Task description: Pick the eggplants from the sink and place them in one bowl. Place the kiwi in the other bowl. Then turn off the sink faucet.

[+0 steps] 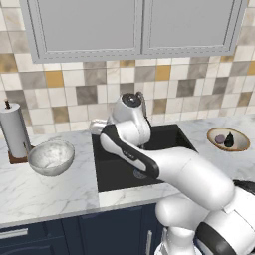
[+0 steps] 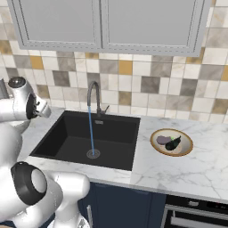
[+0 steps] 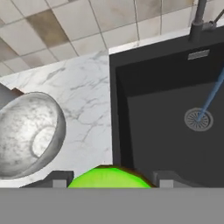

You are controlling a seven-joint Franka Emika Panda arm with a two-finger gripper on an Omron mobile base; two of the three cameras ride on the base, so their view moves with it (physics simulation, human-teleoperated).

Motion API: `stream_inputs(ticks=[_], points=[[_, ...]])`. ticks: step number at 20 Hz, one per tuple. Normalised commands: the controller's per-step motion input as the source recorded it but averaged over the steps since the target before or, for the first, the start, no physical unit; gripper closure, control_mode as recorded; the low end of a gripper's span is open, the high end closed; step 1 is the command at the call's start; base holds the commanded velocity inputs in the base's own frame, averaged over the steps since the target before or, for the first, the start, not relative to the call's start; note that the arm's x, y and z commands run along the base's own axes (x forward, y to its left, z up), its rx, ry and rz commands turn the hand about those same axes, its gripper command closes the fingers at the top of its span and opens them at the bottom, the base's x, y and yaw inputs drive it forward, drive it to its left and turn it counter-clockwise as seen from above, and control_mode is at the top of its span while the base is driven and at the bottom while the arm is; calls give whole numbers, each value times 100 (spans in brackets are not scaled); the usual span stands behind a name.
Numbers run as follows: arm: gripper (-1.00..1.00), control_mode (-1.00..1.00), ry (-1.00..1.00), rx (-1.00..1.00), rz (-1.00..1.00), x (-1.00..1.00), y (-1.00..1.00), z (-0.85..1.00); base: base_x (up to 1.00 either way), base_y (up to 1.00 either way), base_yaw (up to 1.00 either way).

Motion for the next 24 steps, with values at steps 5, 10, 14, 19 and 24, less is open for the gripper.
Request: stream_inputs(ticks=[5,10,14,19,24], points=[[100,-100,17,0,9,-6,76,14,0,0,0],[100,-100,5,-1,10,-2,70,0,0,0,0],[100,-100,0,-3,10,-6,53,-7,0,0,0],[100,-100,0,-2,6,0,42,-9,0,0,0],[100,-100,-1,0,0,0,20,-14,0,0,0]])
